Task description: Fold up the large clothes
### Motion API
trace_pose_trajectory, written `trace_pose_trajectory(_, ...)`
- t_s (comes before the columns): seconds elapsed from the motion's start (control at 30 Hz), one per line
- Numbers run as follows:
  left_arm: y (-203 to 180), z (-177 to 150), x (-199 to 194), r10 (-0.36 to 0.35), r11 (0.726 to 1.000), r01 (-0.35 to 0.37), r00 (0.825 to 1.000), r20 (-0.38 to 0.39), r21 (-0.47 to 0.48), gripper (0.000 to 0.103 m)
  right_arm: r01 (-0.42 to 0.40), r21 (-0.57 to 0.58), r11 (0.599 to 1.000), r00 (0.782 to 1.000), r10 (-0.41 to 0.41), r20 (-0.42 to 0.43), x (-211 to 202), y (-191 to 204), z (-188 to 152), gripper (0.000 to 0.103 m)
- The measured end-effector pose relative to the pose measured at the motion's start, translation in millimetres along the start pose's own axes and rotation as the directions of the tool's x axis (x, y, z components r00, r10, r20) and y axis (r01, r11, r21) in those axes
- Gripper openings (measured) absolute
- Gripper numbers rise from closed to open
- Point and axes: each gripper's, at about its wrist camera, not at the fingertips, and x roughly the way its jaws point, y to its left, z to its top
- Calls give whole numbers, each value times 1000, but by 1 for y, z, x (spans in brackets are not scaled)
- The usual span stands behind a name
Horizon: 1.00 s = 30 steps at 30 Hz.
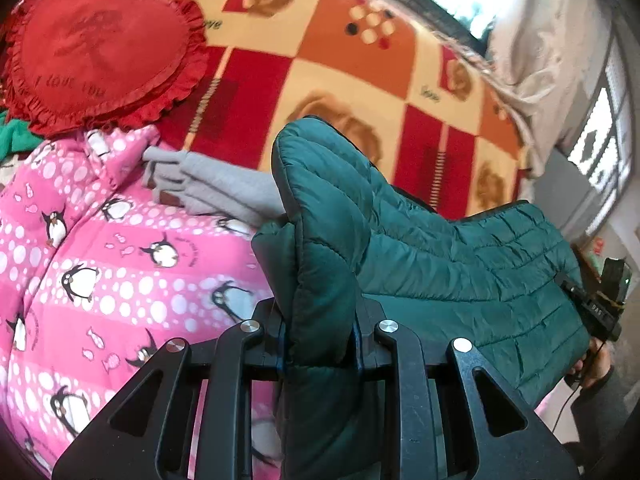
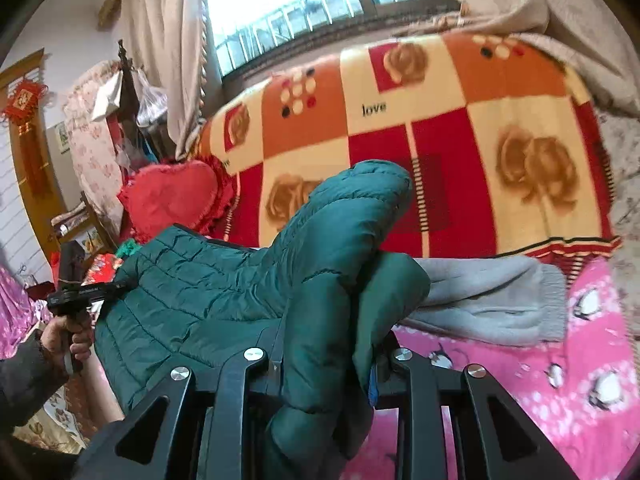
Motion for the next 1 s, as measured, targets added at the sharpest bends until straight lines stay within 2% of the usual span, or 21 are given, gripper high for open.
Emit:
trace_pose_trajectory(0.13, -17, -10, -18, -44, 999, 44, 999, -10, 22, 22, 8, 3, 1000, 1000, -8, -4, -27, 4, -20, 25)
trace_pose_trajectory(0.23, -21, -19, -8, -59, 998, 59, 998, -29, 27, 22, 16, 34, 999, 1000, -16, -16, -28, -7, -43, 26)
trace_pose_trajectory(0.33, -22, -30, 16, -30, 999, 33, 998, -61, 38, 23, 33, 57, 998, 998, -30, -47, -13, -21, -62, 26)
trace_pose_trajectory(0.43, -17, -46, 49, 23, 998, -17, 994, -108, 56, 25, 49, 123, 991, 991, -32, -131, 21, -46, -87, 27)
trace_pose_trajectory(0.5, -6, -55, 65, 67, 998, -63, 988, -138, 29, 32, 41, 219, 975, 985, -2, -175, 32, -65, -97, 35)
trace_pose_trajectory(0.57, 5, -56, 67, 30, 999, -36, 989, -146, -40, 39, -1, 313, 950, 984, 58, -171, 29, -77, -99, 39)
trace_pose_trajectory(0.6, 10, -54, 66, 16, 997, -26, 988, -151, -66, 47, -14, 340, 940, 981, 79, -176, 25, -81, -98, 41)
trace_pose_trajectory(0.67, 14, -51, 62, 11, 997, -23, 986, -169, -72, 49, -12, 325, 946, 977, 80, -195, 18, -78, -93, 43)
trace_pose_trajectory(0.77, 17, -40, 49, 12, 999, -20, 986, -167, -43, 49, 22, 288, 957, 970, 50, -240, 8, -69, -82, 48)
trace_pose_trajectory(0.87, 21, -20, 23, 38, 998, -42, 996, -74, -50, 52, 97, 255, 962, 959, -21, -284, 4, -67, -70, 51)
trace_pose_trajectory(0.9, 23, -14, 17, 50, 997, -53, 997, -50, -63, 52, 136, 256, 957, 954, -56, -295, 3, -69, -67, 52)
trace_pose_trajectory(0.93, 23, -9, 12, 64, 995, -66, 997, -31, -74, 52, 207, 254, 945, 949, -130, -287, -1, -70, -62, 52)
trace_pose_trajectory(1.0, 18, -2, 9, 79, 993, -80, 997, -7, -84, 52, 280, 247, 927, 942, -217, -255, -6, -63, -54, 52)
